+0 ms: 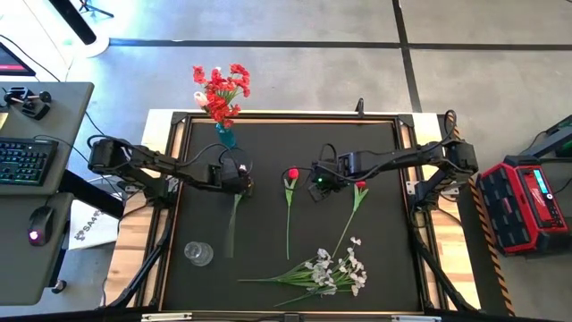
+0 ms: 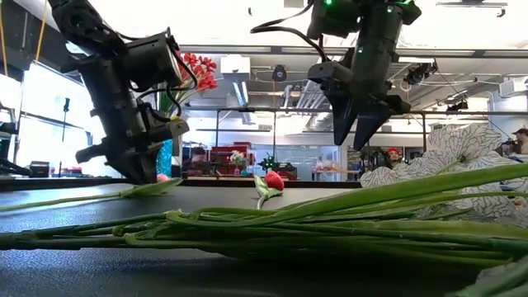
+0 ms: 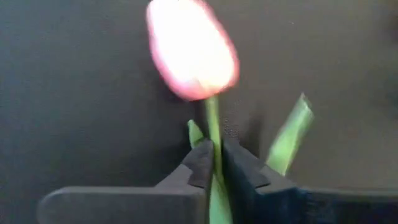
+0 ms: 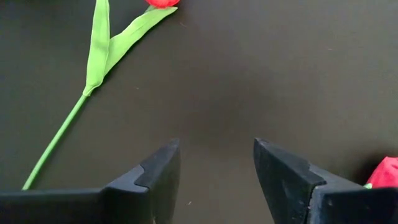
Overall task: Sort flowers into vase by color
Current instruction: Put the pink tulip into the blue vase
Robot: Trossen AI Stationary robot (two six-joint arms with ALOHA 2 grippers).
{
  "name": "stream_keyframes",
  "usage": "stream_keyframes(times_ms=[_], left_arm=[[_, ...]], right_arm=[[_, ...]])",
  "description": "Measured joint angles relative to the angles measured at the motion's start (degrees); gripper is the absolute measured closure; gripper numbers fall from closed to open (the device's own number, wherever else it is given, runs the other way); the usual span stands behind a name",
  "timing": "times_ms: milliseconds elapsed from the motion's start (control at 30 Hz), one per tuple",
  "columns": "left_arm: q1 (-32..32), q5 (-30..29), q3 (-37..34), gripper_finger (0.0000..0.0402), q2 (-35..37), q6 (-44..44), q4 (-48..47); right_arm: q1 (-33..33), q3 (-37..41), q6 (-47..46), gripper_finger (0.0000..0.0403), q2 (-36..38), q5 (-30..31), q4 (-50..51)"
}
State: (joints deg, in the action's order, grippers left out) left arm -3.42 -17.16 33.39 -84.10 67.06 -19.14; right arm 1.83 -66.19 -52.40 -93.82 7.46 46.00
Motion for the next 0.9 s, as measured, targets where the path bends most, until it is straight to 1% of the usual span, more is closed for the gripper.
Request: stream_keyframes(times_ms=[67, 267, 367, 500, 600, 700, 800, 900], left_arm=[[0.00, 0.47, -0.06, 0.0396, 0.46, 0.27, 0.17], [0.14, 4.15, -0.15, 0.0399, 3.36, 0.44, 2.48], [0.72, 4.56, -0.14, 0.0400, 5.81, 0.44, 4.93], [1.41, 4.13, -0.14, 0.0401, 10.86, -0.28, 7.80], [1.84, 2.40, -0.14, 0.0401, 15.81, -3.86, 10.46], [2.12, -0.53, -0.14, 0.0401, 21.21, -8.95, 13.98], [2.10, -3.28, -0.14, 0.0401, 26.42, -14.57, 19.29], [2.10, -4.89, -0.14, 0.0401, 31.19, -21.74, 27.31]], right_arm=[[0.00, 0.00, 0.21, 0.0214, 0.00, 0.00, 0.02], [0.00, 0.00, 1.44, 0.0214, 0.02, 0.00, 0.00], [0.00, 0.00, 2.51, 0.0214, 0.02, 0.02, 0.02], [0.00, 0.00, 2.97, 0.0214, 0.02, 0.02, 0.02], [0.00, 0.00, 2.87, 0.0214, 0.02, 0.04, 0.00], [0.00, 0.00, 2.36, 0.0214, 0.02, 0.07, -0.04], [0.00, 0.00, 2.33, 0.0214, 0.02, 0.07, -0.09], [0.00, 0.00, 2.33, 0.0214, 0.02, 0.07, -0.11]])
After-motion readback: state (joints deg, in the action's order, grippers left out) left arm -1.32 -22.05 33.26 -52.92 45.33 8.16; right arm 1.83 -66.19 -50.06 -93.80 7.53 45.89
